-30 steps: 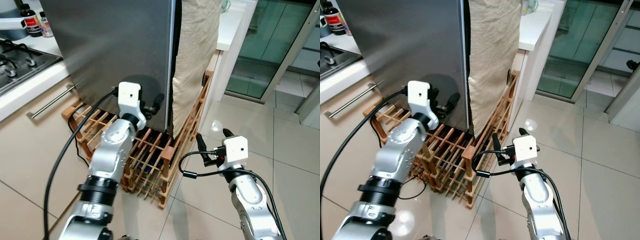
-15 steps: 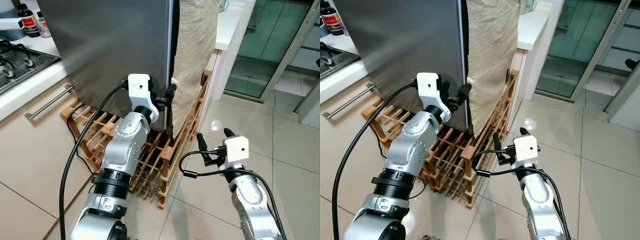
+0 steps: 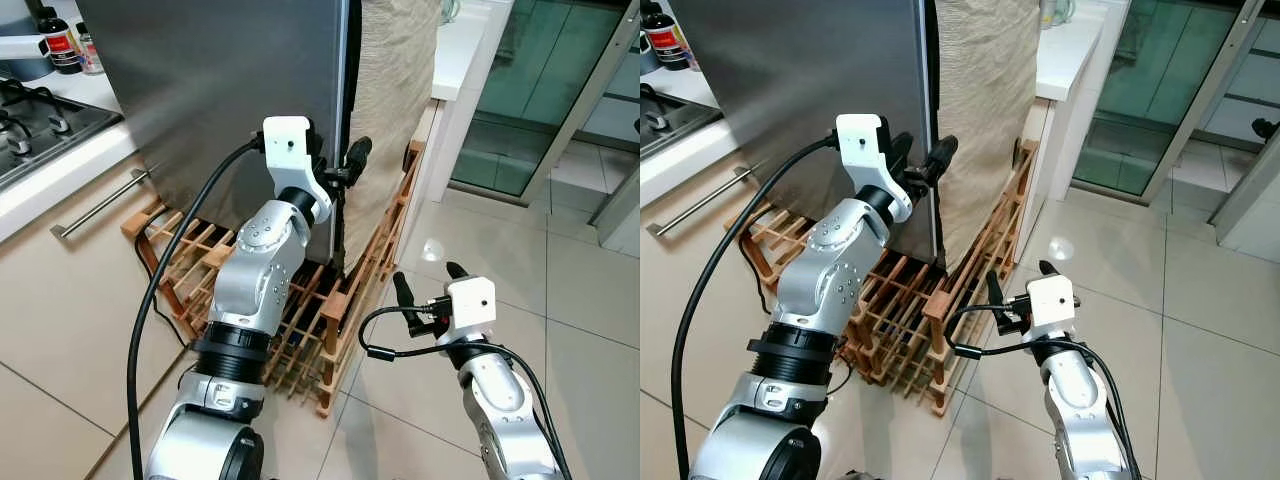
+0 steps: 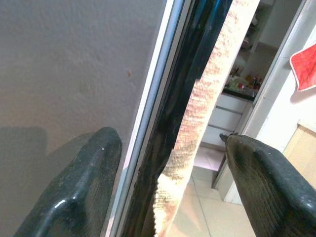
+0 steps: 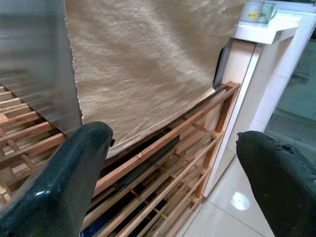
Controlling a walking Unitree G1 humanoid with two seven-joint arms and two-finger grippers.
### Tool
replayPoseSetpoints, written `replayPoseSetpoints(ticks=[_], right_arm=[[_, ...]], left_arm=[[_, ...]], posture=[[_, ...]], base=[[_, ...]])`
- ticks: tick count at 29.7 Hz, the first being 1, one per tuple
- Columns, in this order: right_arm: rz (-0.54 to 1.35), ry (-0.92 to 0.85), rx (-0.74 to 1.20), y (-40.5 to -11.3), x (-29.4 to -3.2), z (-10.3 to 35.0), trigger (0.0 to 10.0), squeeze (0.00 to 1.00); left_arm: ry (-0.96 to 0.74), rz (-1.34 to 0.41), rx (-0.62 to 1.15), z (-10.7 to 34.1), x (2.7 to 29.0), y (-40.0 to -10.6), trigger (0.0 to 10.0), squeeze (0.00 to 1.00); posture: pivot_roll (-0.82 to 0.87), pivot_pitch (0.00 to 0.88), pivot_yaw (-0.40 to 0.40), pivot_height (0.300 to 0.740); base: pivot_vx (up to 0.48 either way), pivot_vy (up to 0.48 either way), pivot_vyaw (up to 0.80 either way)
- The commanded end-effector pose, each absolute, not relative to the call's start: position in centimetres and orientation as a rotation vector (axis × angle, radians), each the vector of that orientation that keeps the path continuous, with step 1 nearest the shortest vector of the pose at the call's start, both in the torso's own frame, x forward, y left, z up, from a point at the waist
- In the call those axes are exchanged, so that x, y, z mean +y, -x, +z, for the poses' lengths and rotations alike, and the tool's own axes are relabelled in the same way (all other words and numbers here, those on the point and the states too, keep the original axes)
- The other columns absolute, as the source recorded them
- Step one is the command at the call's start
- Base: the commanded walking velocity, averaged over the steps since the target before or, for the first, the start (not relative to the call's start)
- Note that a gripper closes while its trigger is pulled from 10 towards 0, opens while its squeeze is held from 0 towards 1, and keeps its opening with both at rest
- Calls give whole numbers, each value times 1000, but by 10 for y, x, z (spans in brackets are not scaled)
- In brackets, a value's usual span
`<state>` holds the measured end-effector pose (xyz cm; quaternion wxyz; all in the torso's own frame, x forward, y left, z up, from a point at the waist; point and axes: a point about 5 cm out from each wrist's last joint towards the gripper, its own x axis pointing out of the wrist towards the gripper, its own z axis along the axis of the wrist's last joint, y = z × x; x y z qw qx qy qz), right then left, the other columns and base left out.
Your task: Restocking fridge
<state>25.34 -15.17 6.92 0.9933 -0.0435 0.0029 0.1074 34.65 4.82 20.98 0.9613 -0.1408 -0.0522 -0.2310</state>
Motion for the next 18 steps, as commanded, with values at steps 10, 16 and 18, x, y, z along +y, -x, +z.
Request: replayPoseSetpoints(ticks=[10, 16, 18], right_arm=[[205, 84, -17, -255, -155, 70, 10000, 251], [206, 82, -36, -251, -152, 78, 10000, 251], [208, 79, -48, -250, -149, 83, 10000, 247]], left_arm=[[287, -519, -52, 204, 28, -351, 10000, 0], [286, -541, -45, 204, 21, -354, 10000, 0], [275, -540, -43, 204, 17, -357, 10000, 0]], posture=[[-189, 0, 28, 740], [-191, 0, 34, 740], [-190, 0, 34, 740]], base=[[0, 0, 0], [0, 0, 0], [0, 0, 0]])
